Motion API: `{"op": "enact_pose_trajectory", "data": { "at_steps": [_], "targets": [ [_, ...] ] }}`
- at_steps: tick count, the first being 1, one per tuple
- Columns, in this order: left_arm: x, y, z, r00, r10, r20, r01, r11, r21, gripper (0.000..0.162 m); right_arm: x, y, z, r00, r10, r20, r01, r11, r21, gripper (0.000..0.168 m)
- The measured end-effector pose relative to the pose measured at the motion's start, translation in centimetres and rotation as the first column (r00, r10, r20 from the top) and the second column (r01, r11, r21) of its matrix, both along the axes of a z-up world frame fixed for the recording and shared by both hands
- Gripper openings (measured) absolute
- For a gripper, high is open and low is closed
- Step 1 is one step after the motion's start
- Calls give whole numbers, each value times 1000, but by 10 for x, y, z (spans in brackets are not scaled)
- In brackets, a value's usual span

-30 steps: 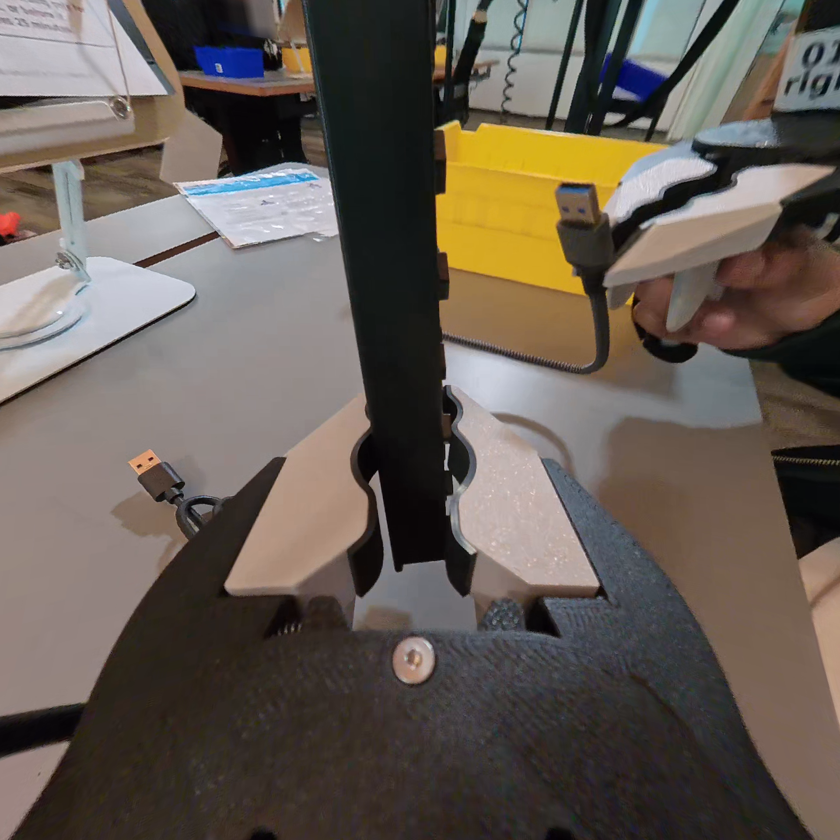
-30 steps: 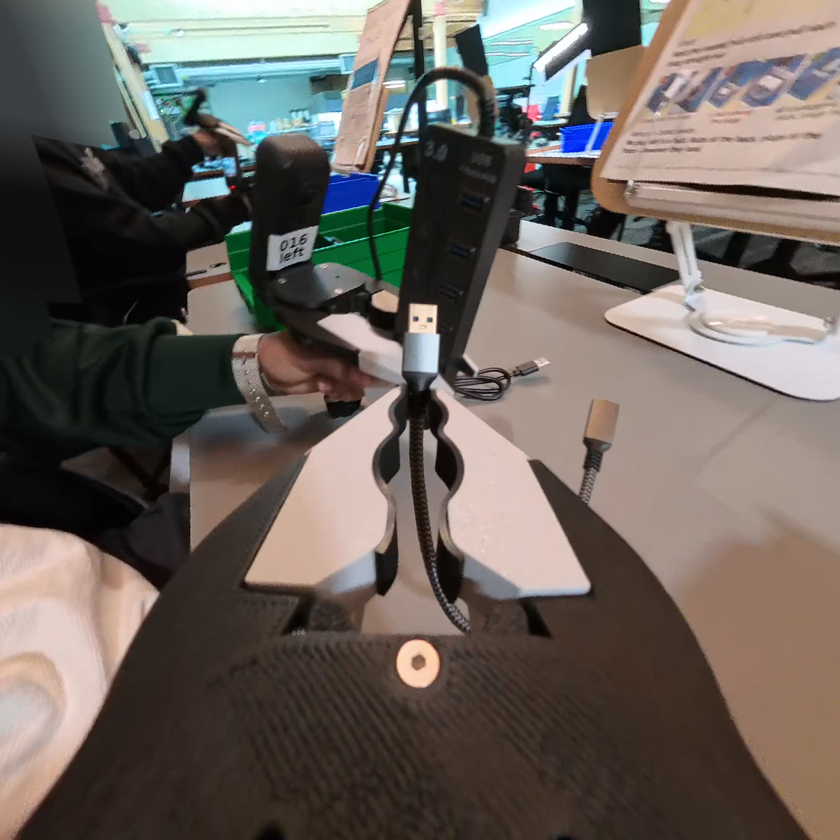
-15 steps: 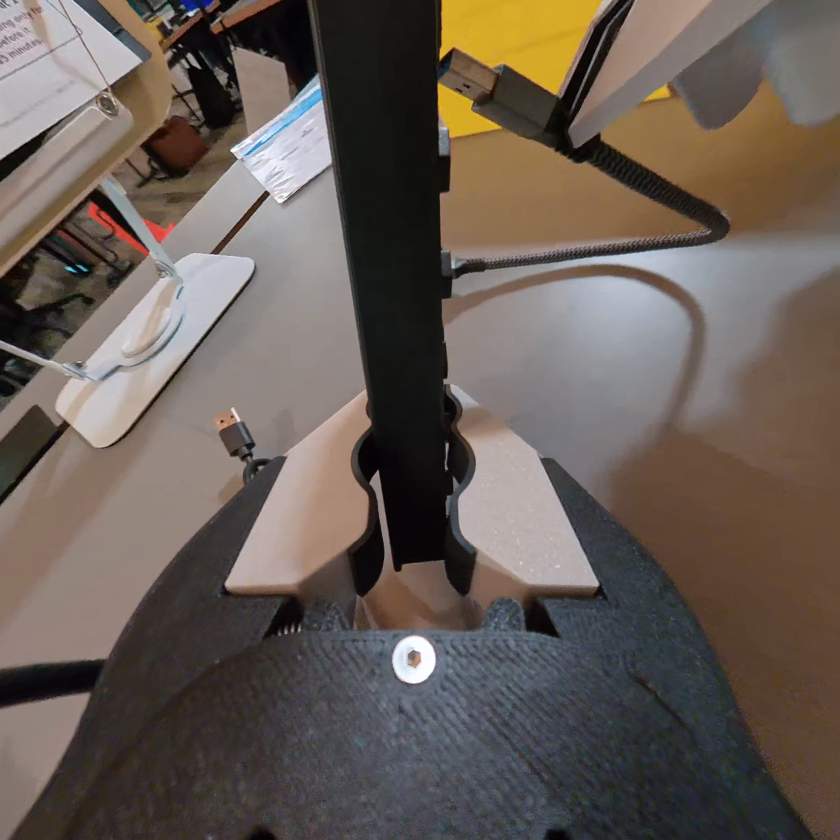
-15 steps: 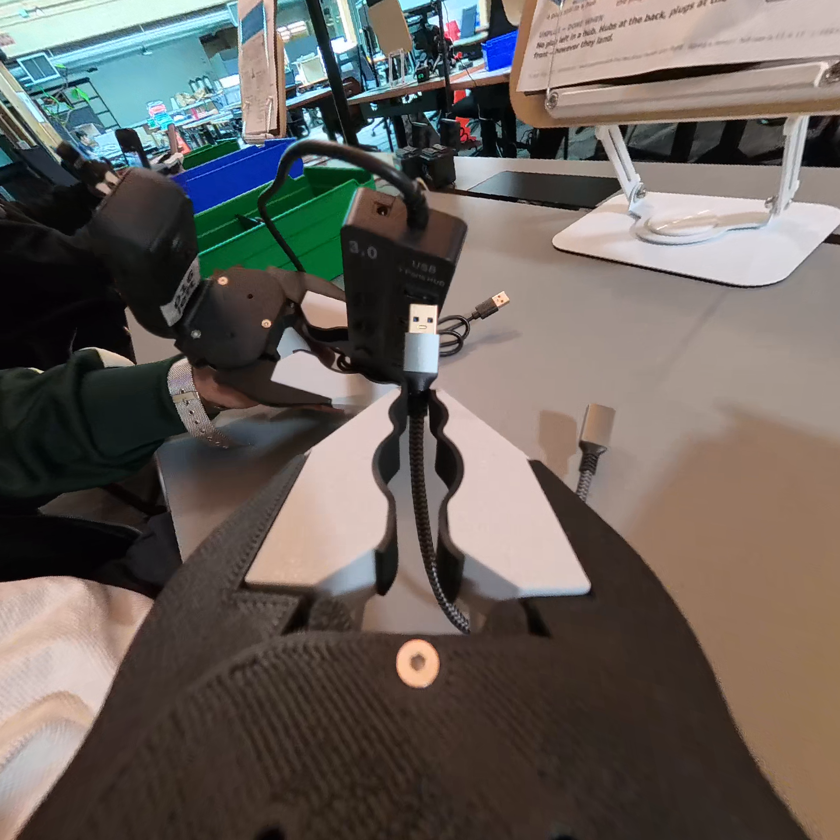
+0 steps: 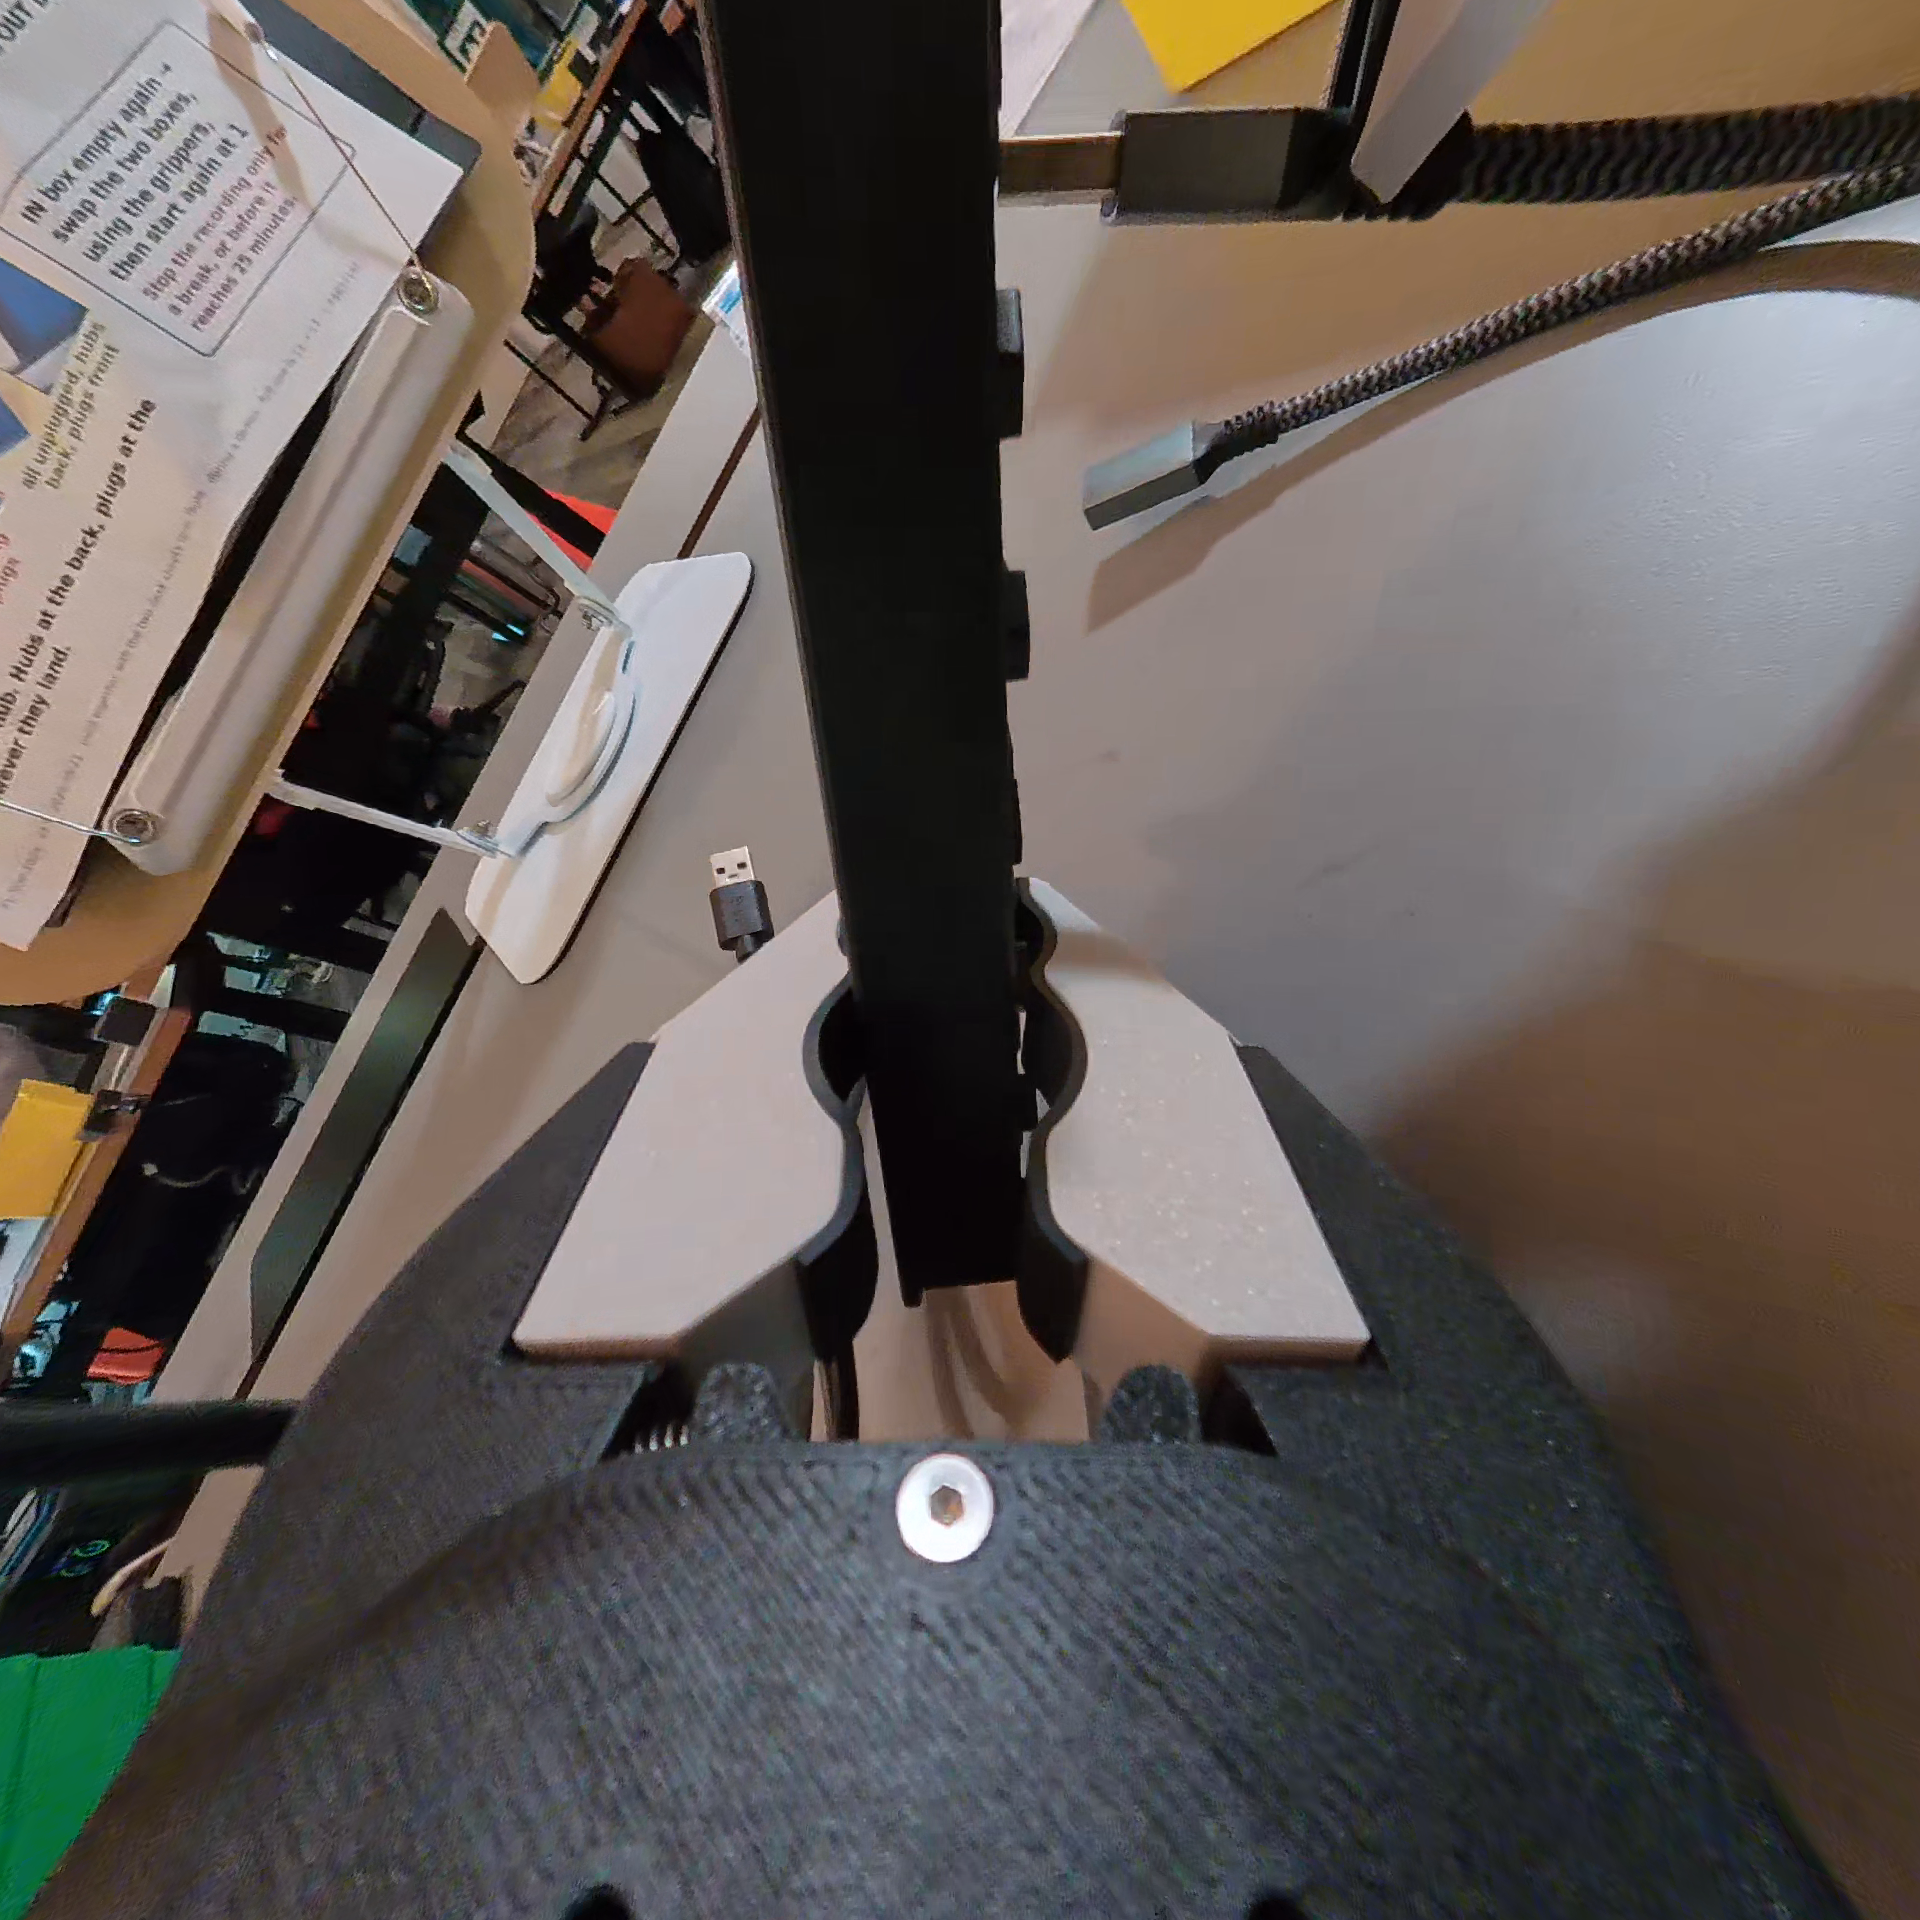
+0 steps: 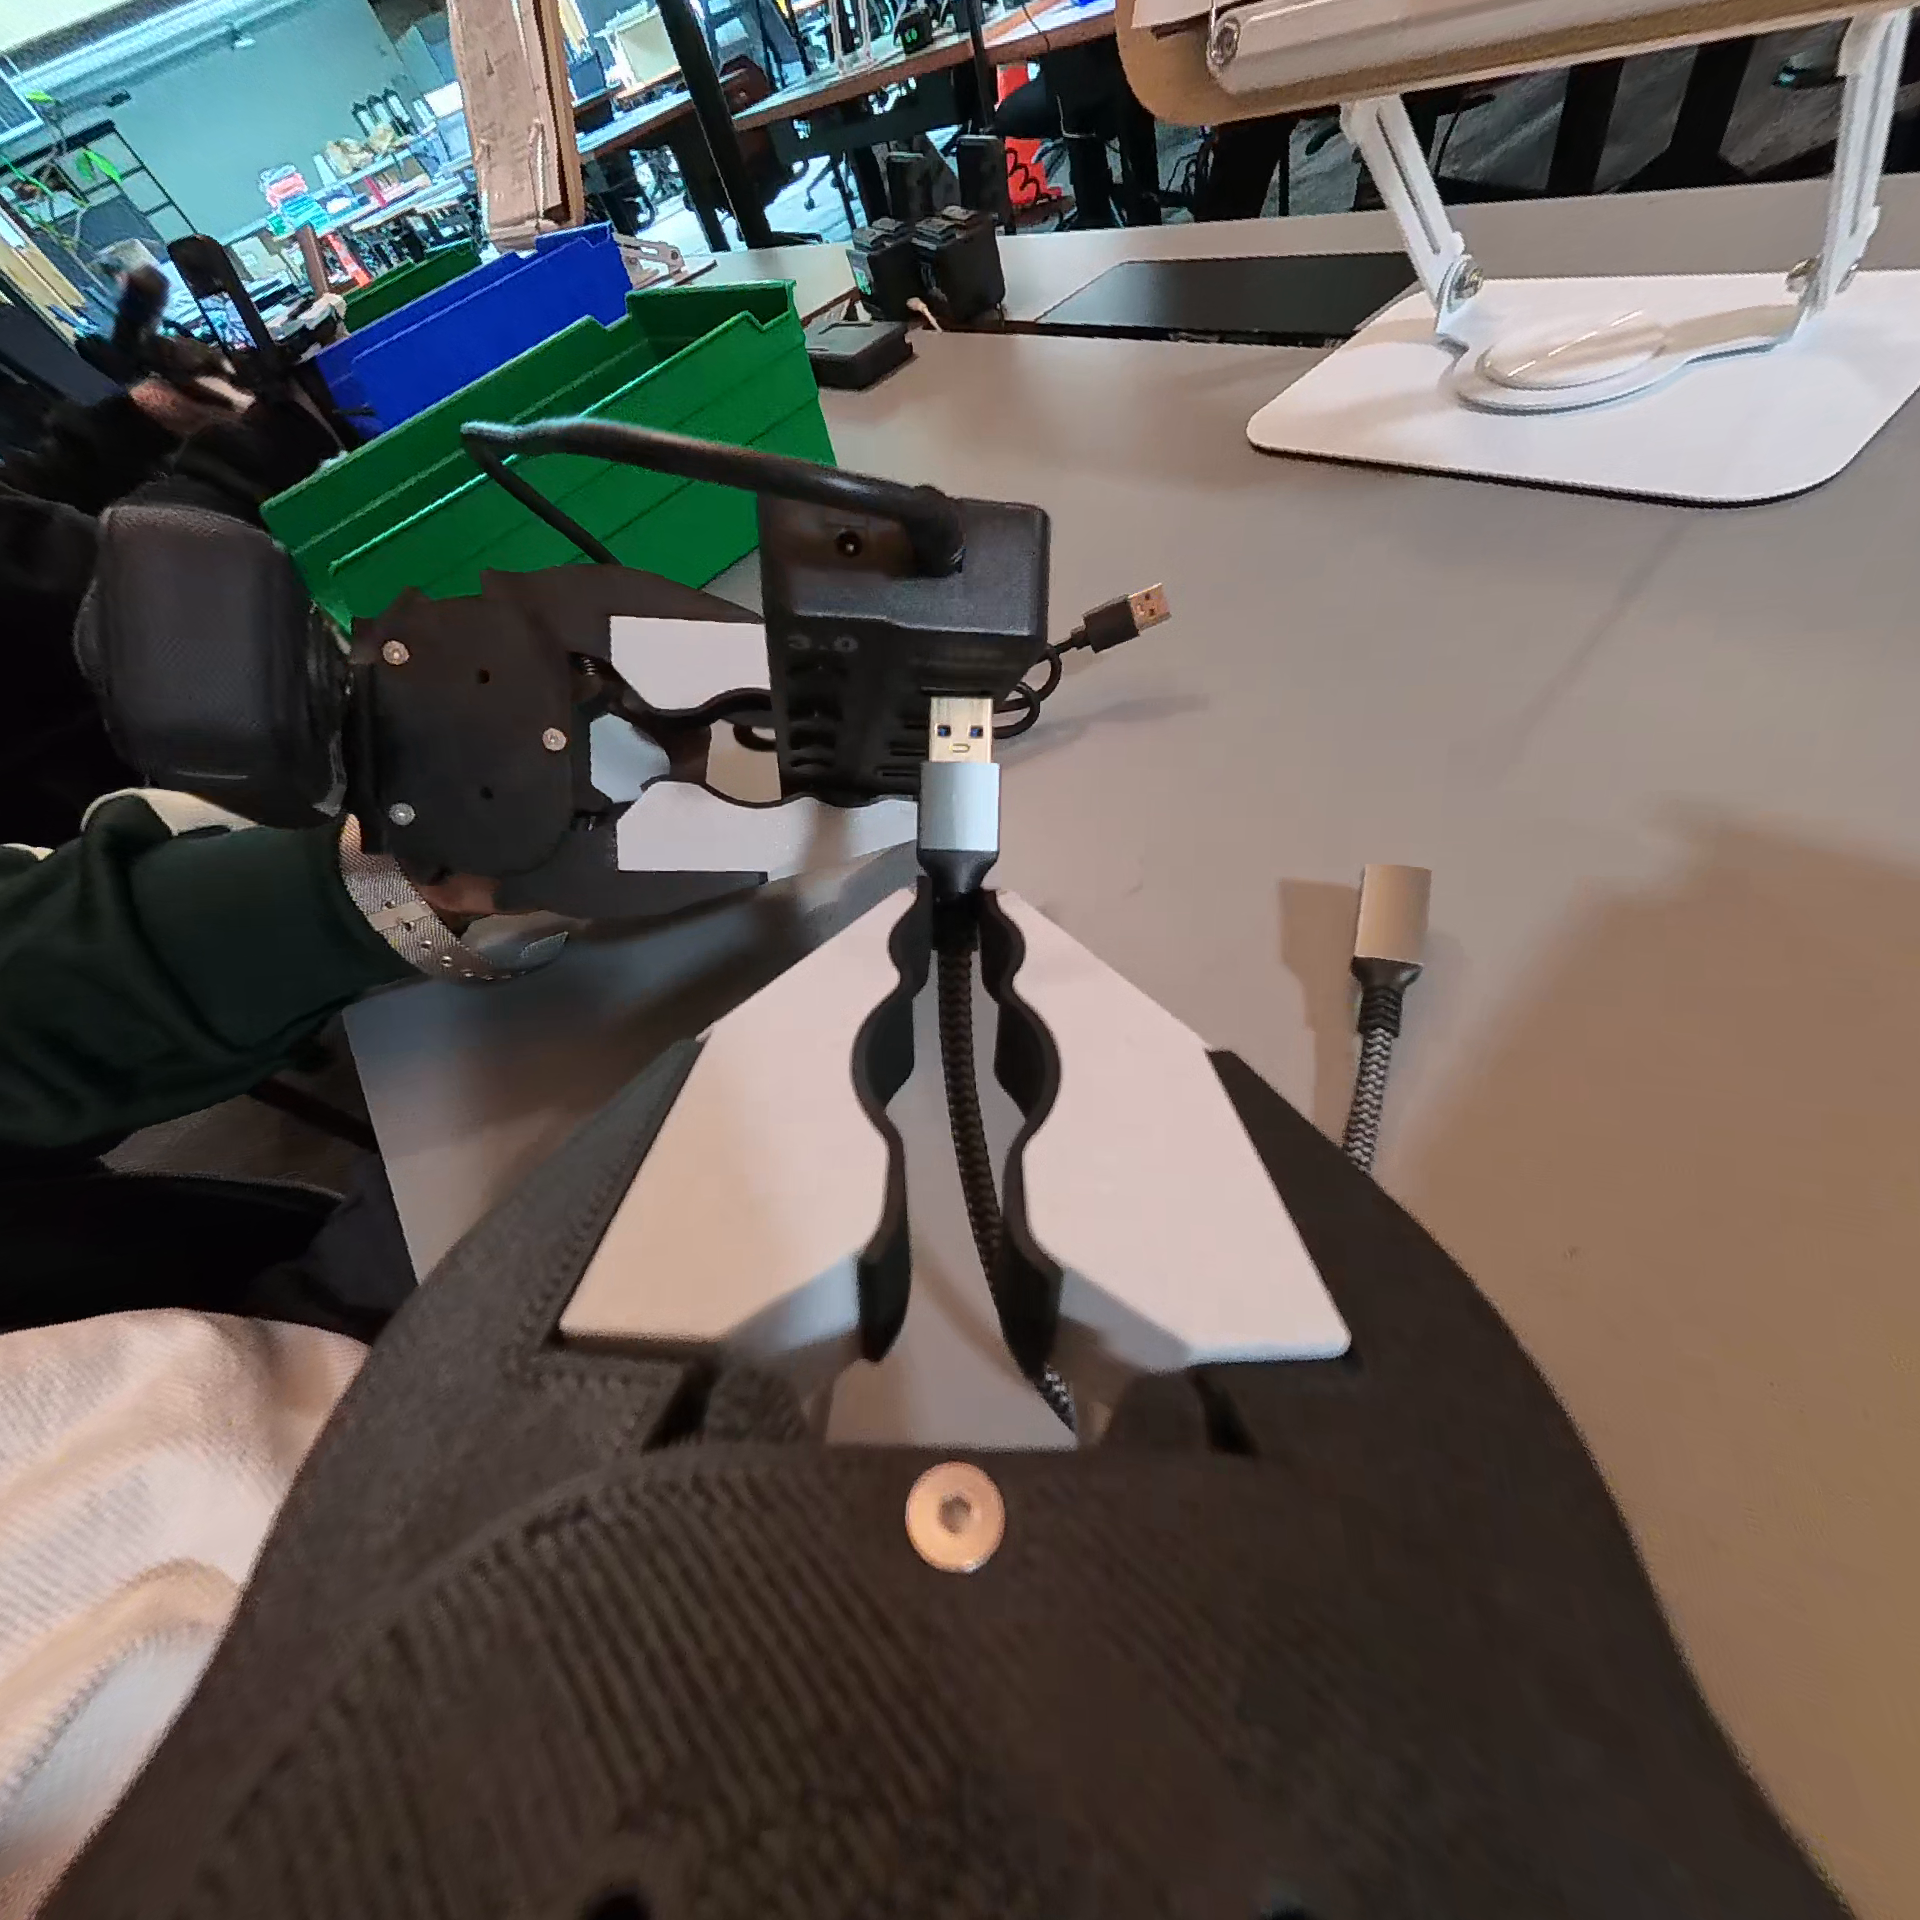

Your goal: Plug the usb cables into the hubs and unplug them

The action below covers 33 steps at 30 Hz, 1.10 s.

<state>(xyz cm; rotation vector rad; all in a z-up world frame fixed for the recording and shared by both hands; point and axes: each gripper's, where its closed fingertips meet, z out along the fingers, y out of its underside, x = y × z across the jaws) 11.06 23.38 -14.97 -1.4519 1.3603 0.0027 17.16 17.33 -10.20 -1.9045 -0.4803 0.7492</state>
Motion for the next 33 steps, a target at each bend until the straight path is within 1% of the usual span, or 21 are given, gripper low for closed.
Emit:
{"op": "enact_pose_trajectory", "data": {
  "at_steps": [9,18,24,29,33],
  "targets": [
    [-1,2,-4,1000,7,-13,-8,1000,-9,21,6,2,1,997,-20,-78,17,999,-39,8],
    [-1,1,-9,1000,6,-30,-6,1000,-18,22,2,1,-2,1000,-15,-16,15,1000,-16,8],
    [-1,1,-9,1000,-2,-24,1,1000,-20,23,2,1,-2,1000,-12,-22,12,1000,-10,8],
    [1,-1,-7,1000,-12,10,12,1000,-19,23,-1,0,-2,1000,-5,-13,5,1000,-1,8],
    [9,-8,7,993,-43,114,47,998,-36,29,-5,-2,-3,1000,10,-7,-10,1000,-1,8]
  ]
}}
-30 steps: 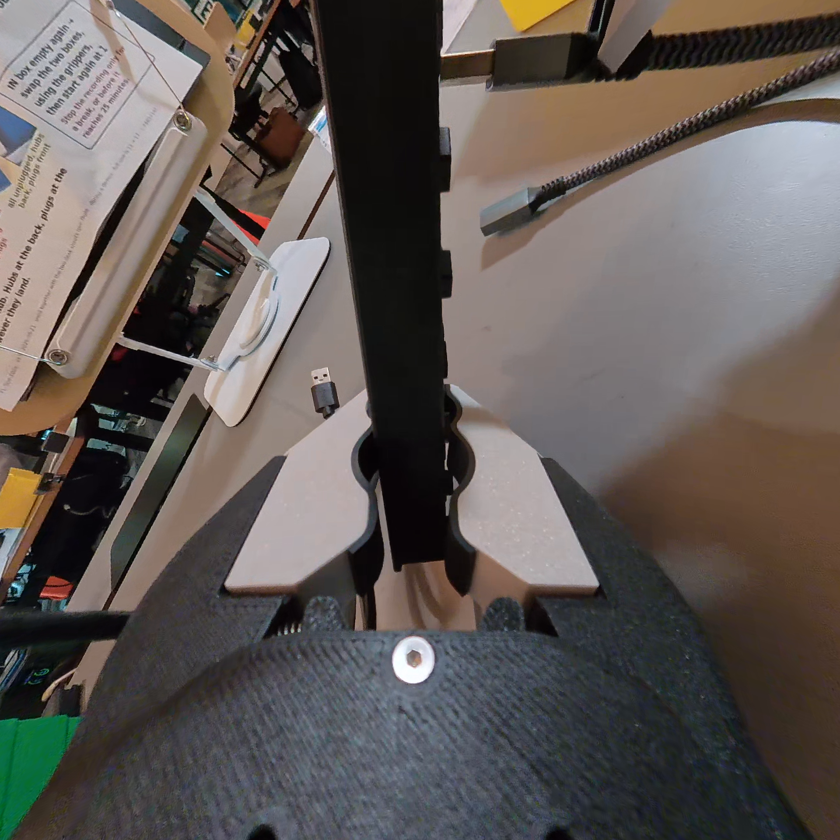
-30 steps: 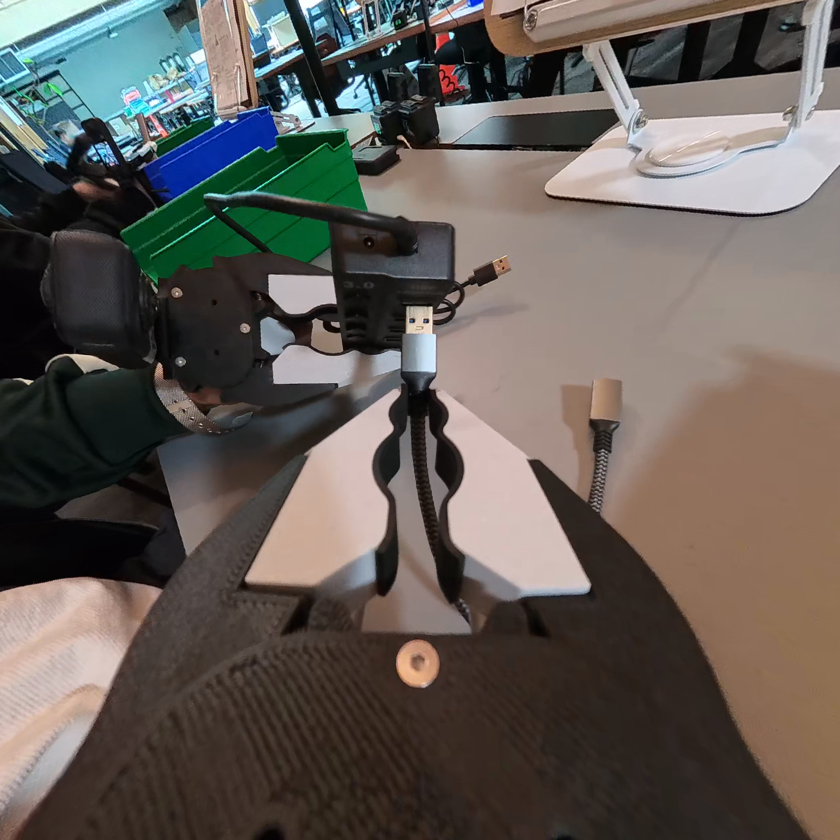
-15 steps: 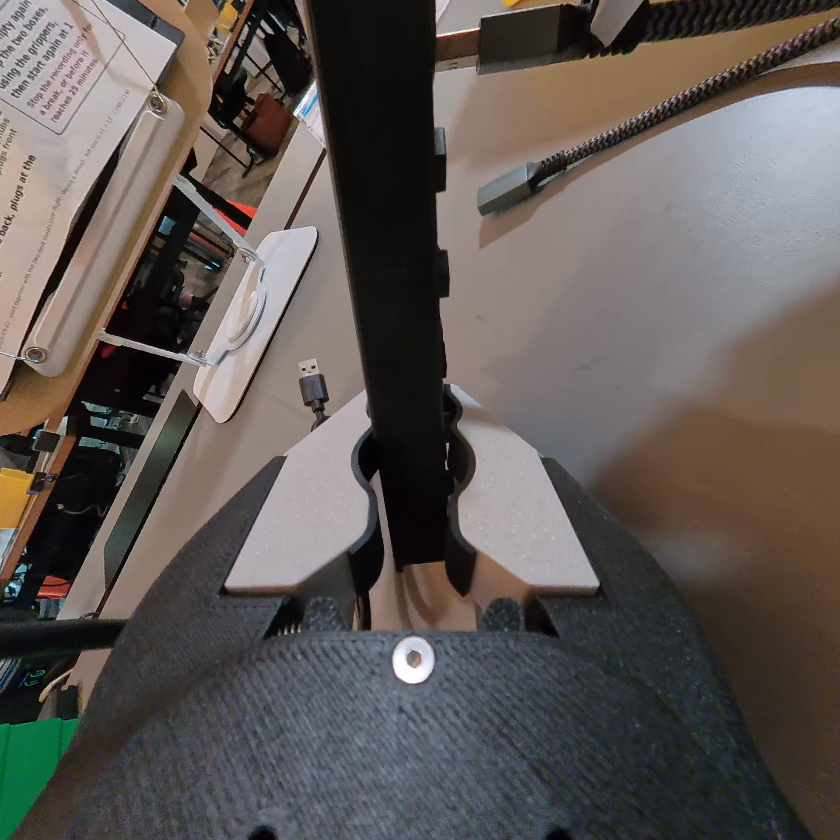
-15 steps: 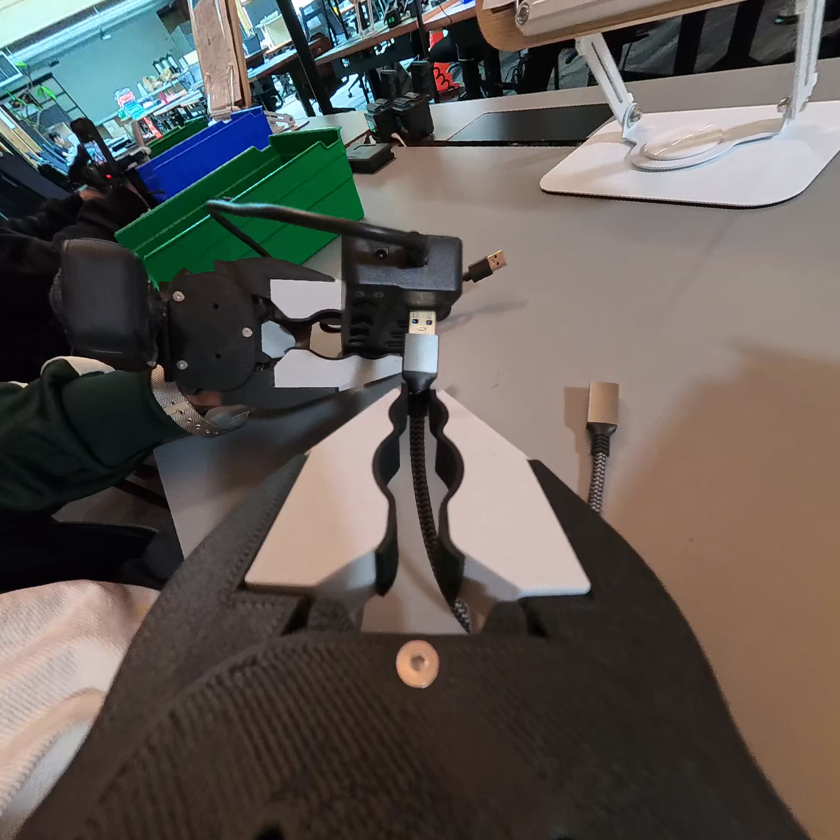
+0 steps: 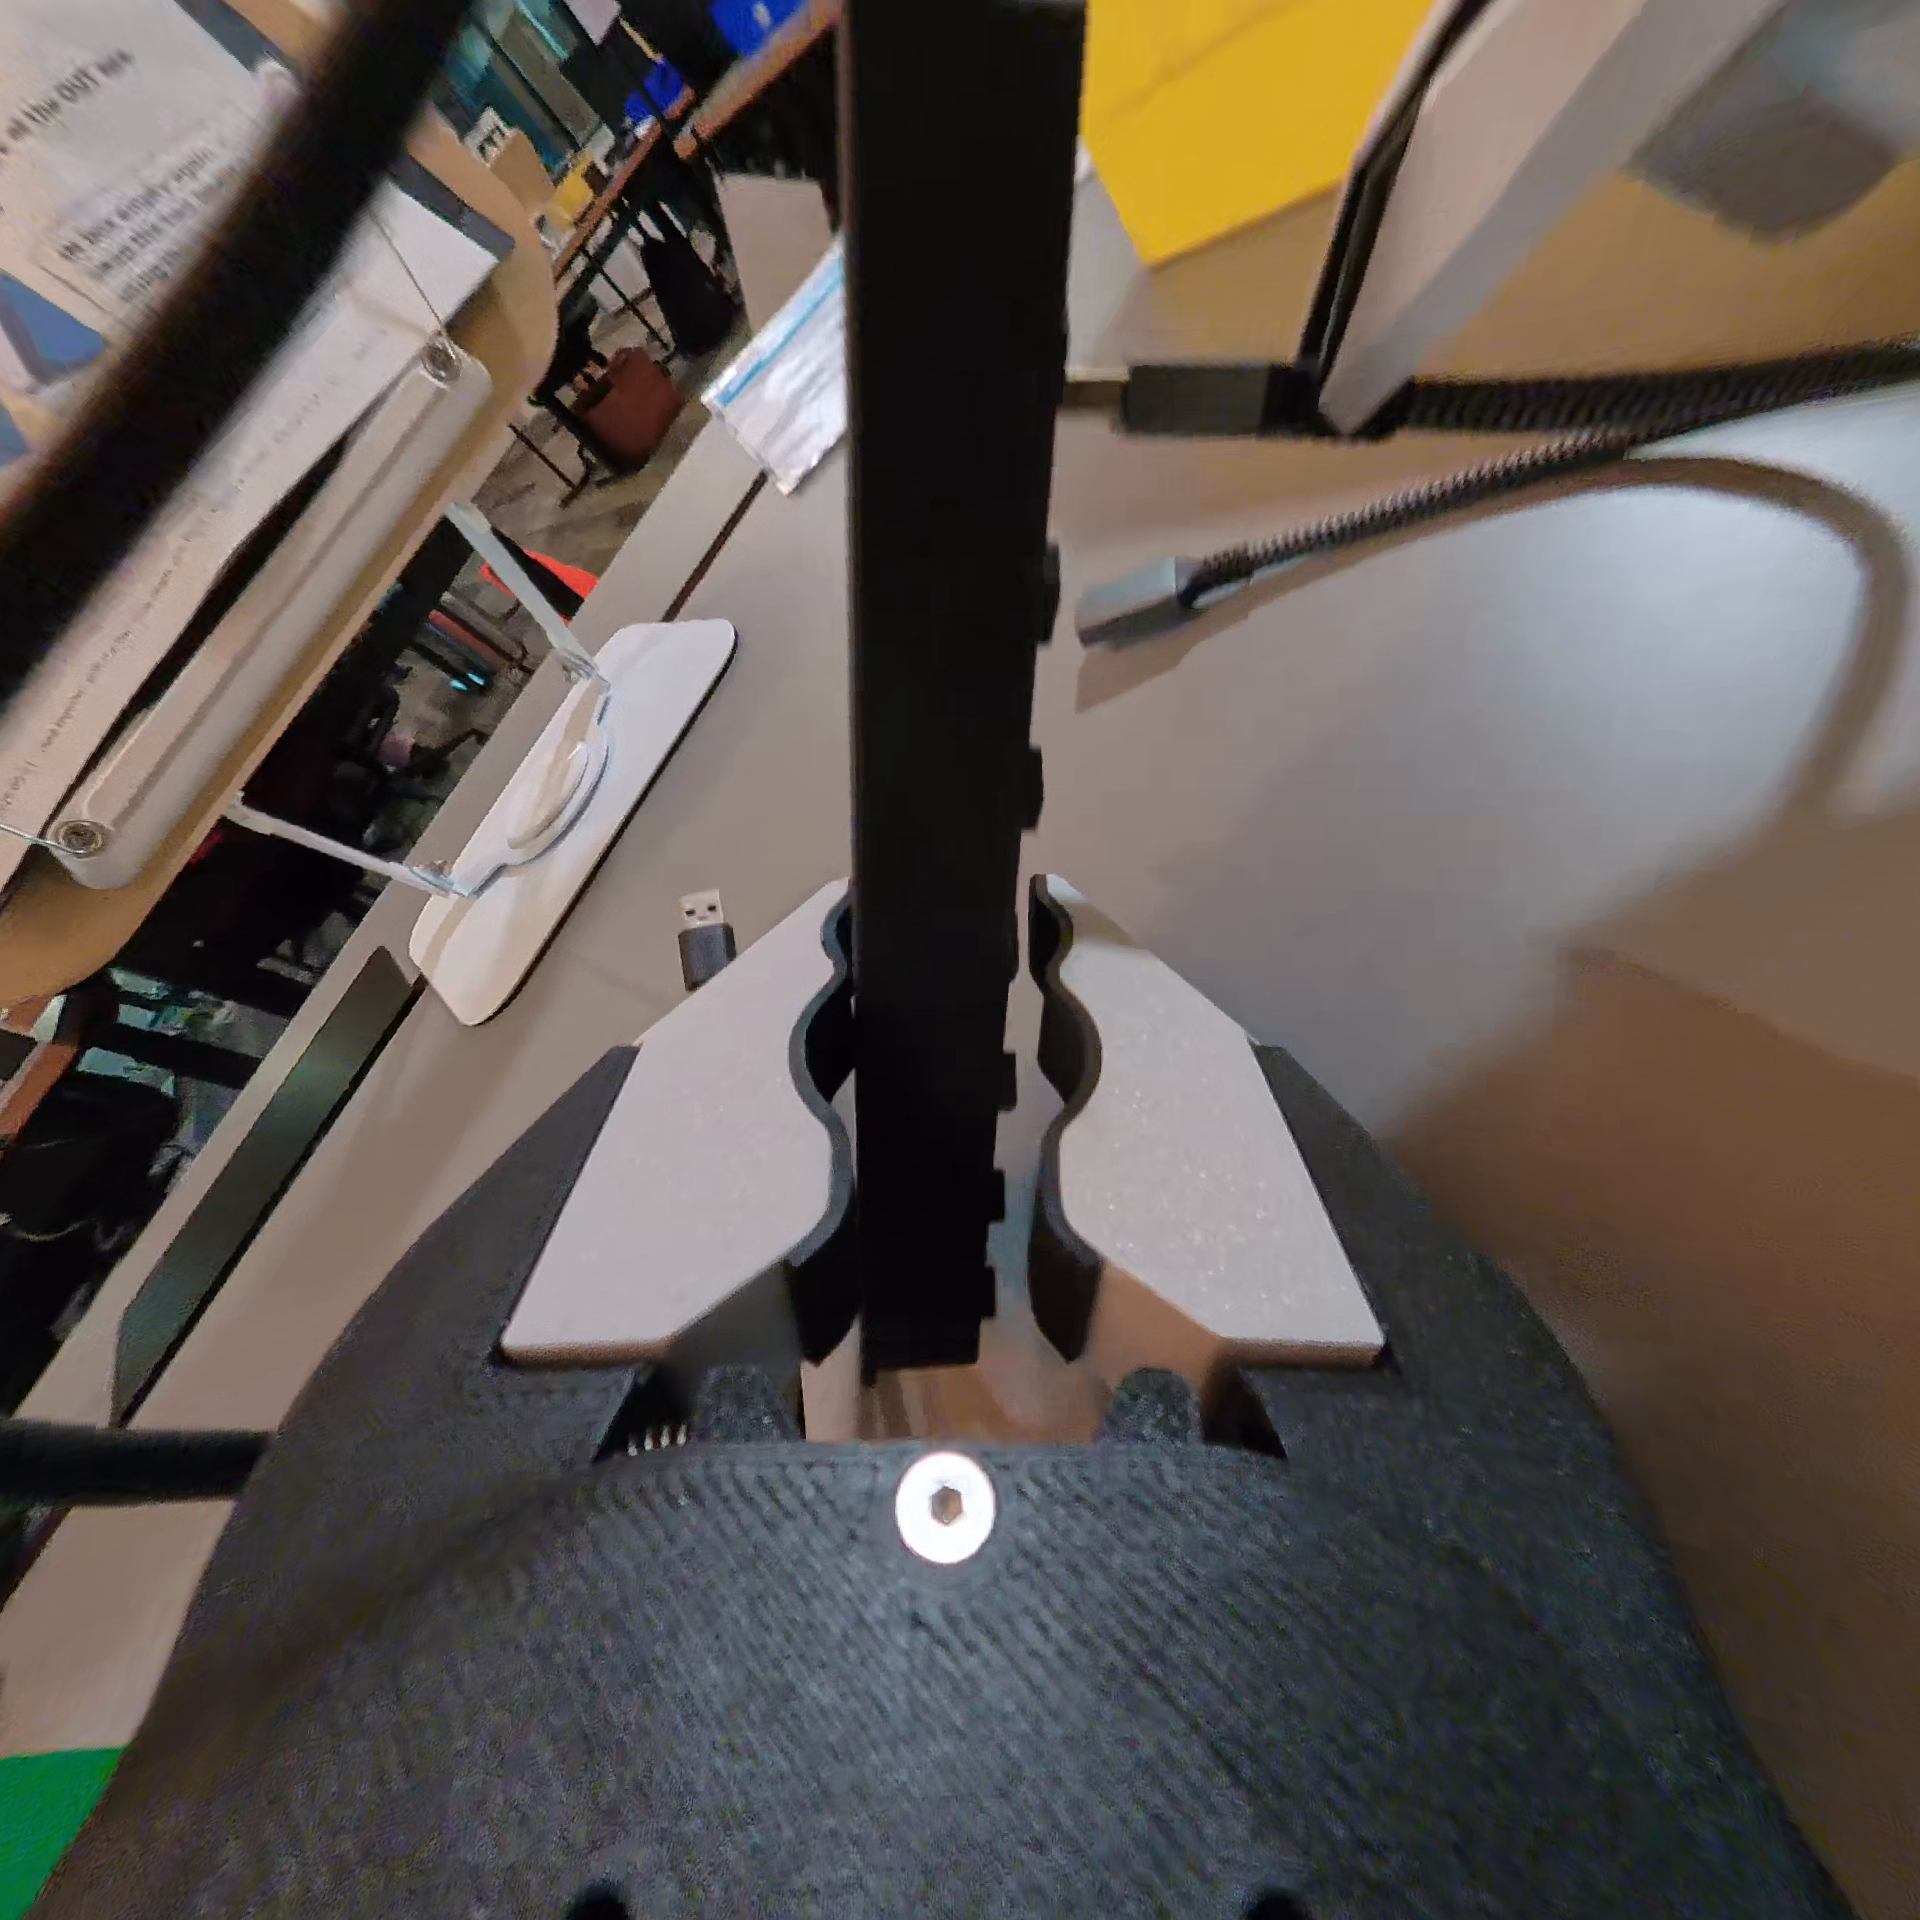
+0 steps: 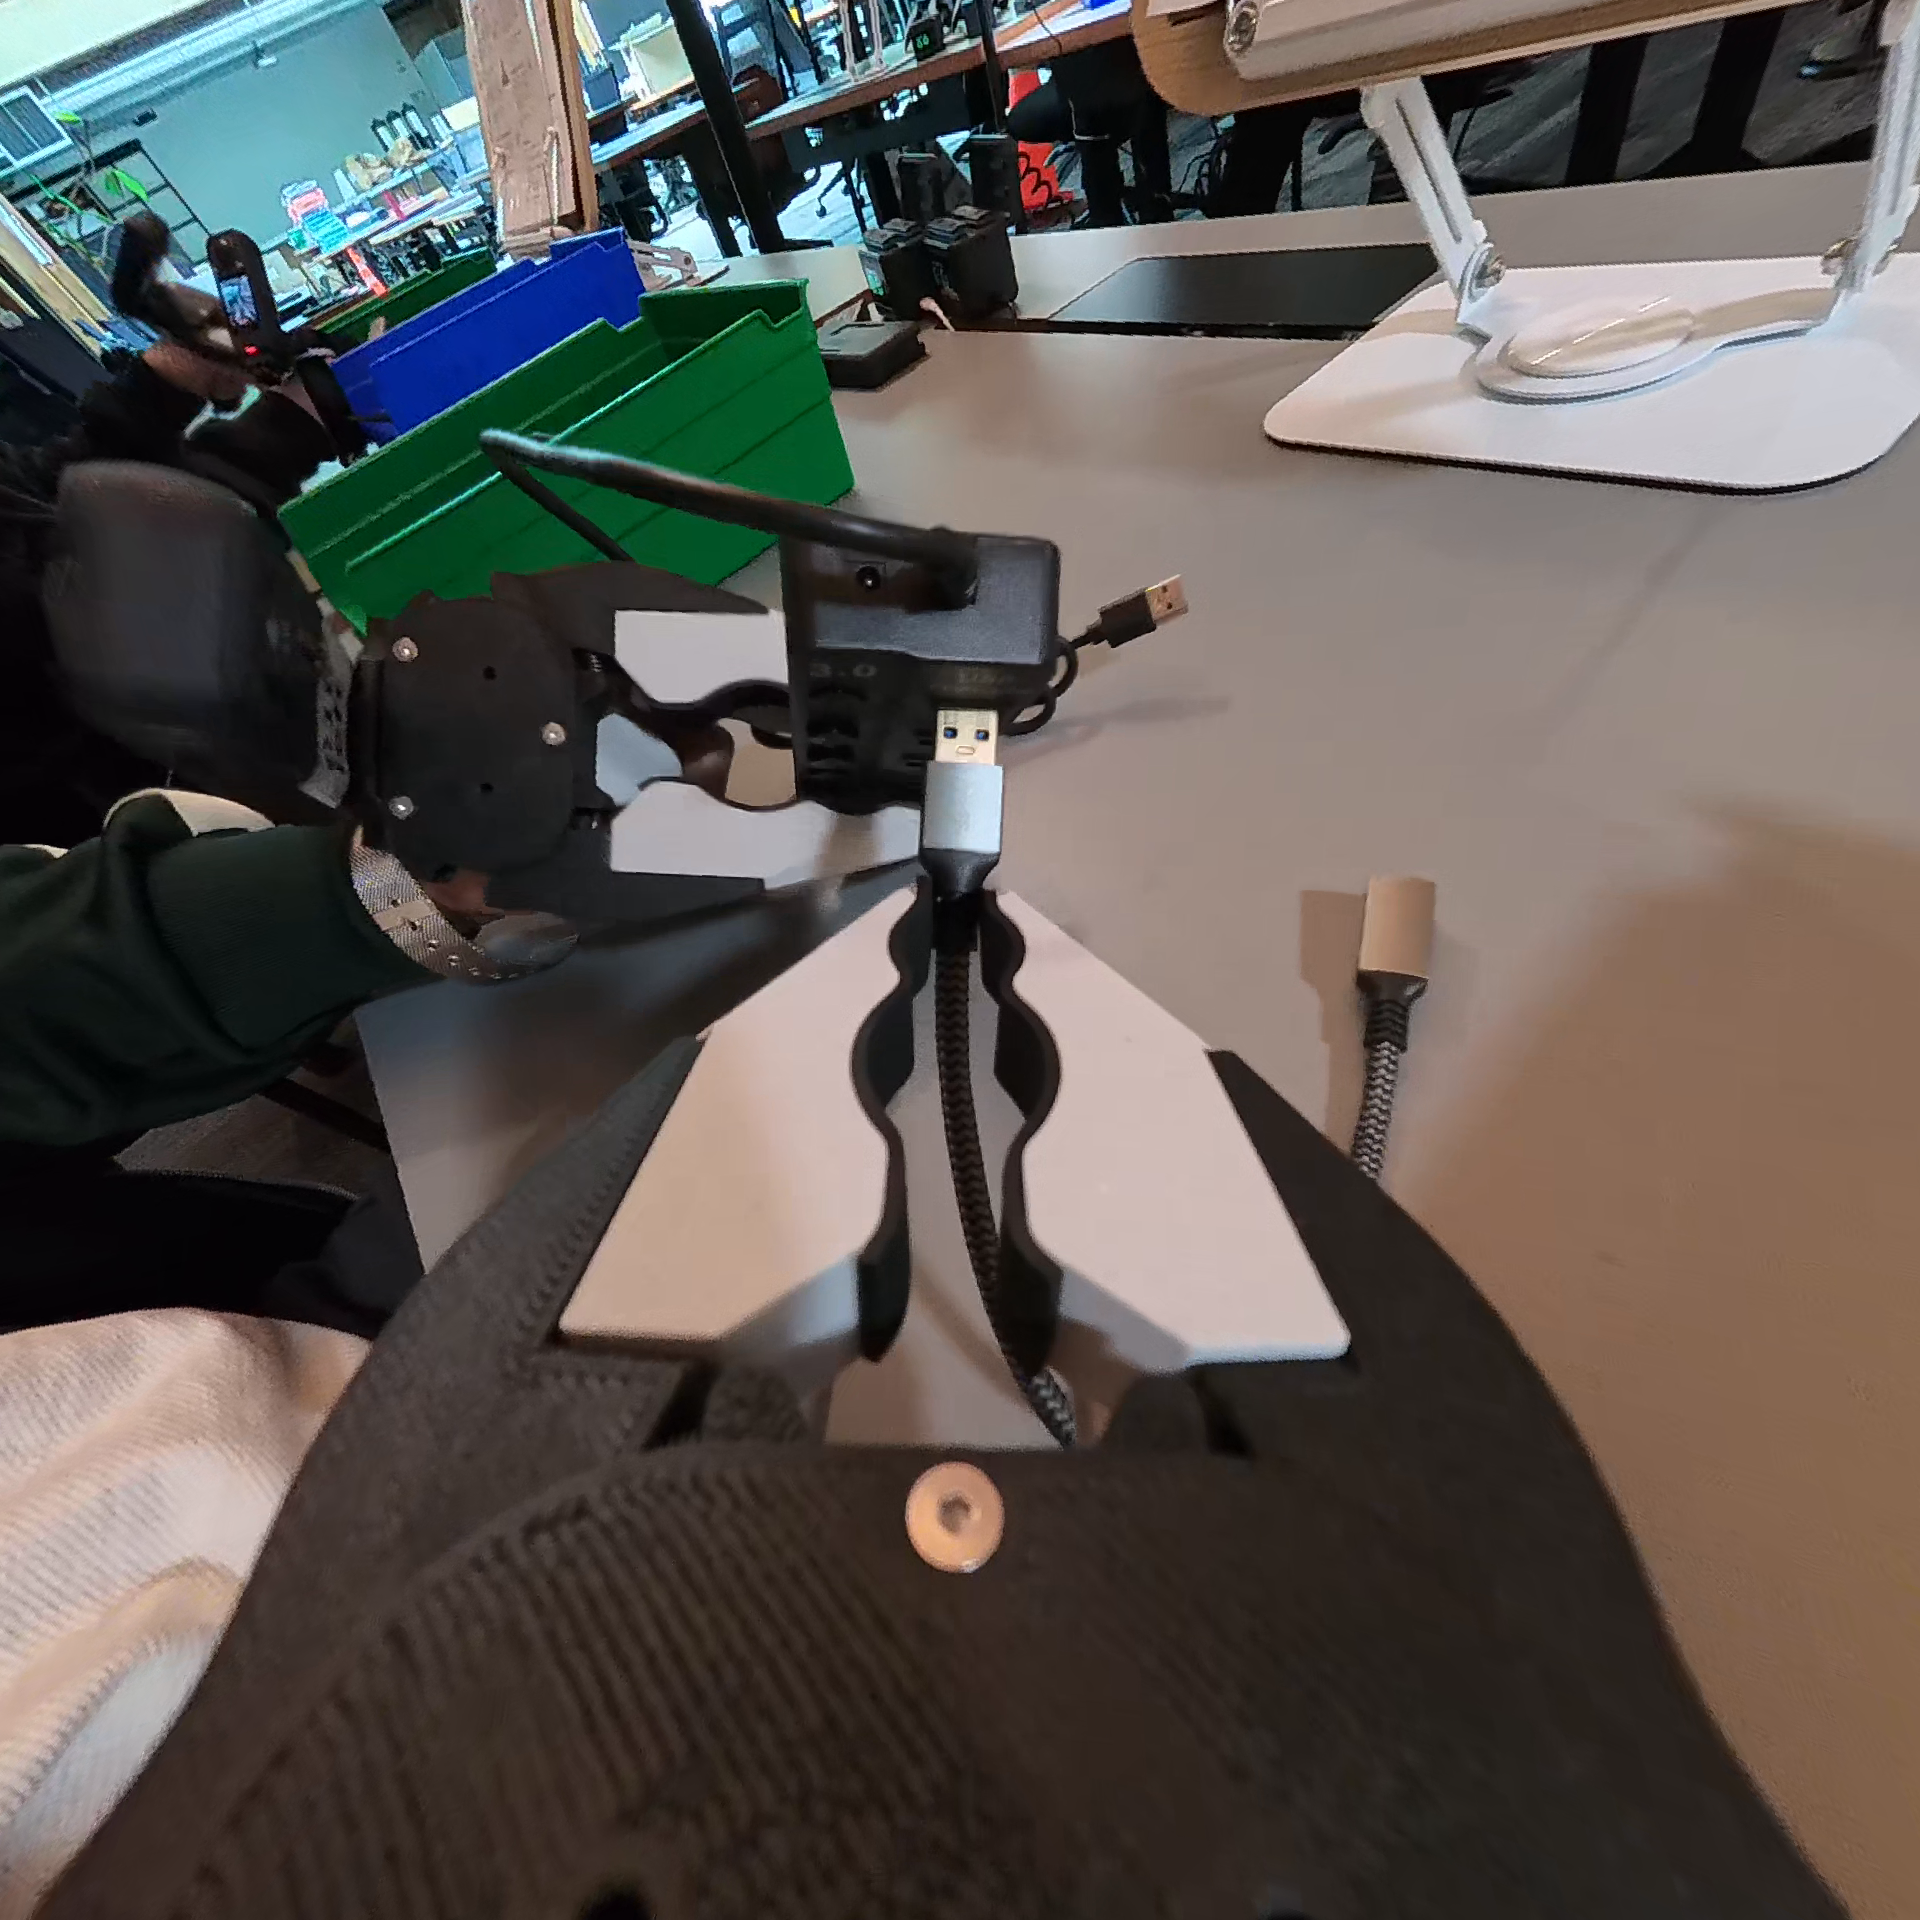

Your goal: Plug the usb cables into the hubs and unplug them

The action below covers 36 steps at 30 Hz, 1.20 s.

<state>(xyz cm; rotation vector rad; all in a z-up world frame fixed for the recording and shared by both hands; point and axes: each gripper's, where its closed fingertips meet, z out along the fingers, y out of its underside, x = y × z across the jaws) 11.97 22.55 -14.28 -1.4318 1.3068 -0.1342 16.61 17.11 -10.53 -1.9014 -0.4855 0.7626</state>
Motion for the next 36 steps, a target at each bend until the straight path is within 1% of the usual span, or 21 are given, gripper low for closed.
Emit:
{"op": "enact_pose_trajectory", "data": {
  "at_steps": [3,5,10,14,19,24,27,36],
  "targets": [
    [3,-4,12,997,-18,70,17,1000,10,25,-6,-3,0,1000,25,1,-25,1000,7,8],
    [5,-7,19,994,-33,102,30,999,29,25,-12,-6,1,999,44,0,-44,999,14,8],
    [7,-11,24,995,-52,83,43,993,106,22,-15,-7,5,999,42,17,-42,998,50,8],
    [9,-14,26,994,-75,80,68,994,89,22,-12,-7,9,999,40,7,-40,997,66,8],
    [8,-13,28,997,-66,33,61,987,148,22,-11,-8,10,999,41,12,-42,997,71,7],
    [10,-16,26,997,-77,16,74,988,139,24,-10,-8,10,999,40,32,-43,996,82,7],
    [10,-16,29,997,-76,5,74,986,152,24,-9,-9,15,999,37,13,-38,995,95,7],
    [12,-21,32,994,-98,37,94,990,105,24,-9,-11,25,999,44,-26,-41,990,133,7]
  ]
}}
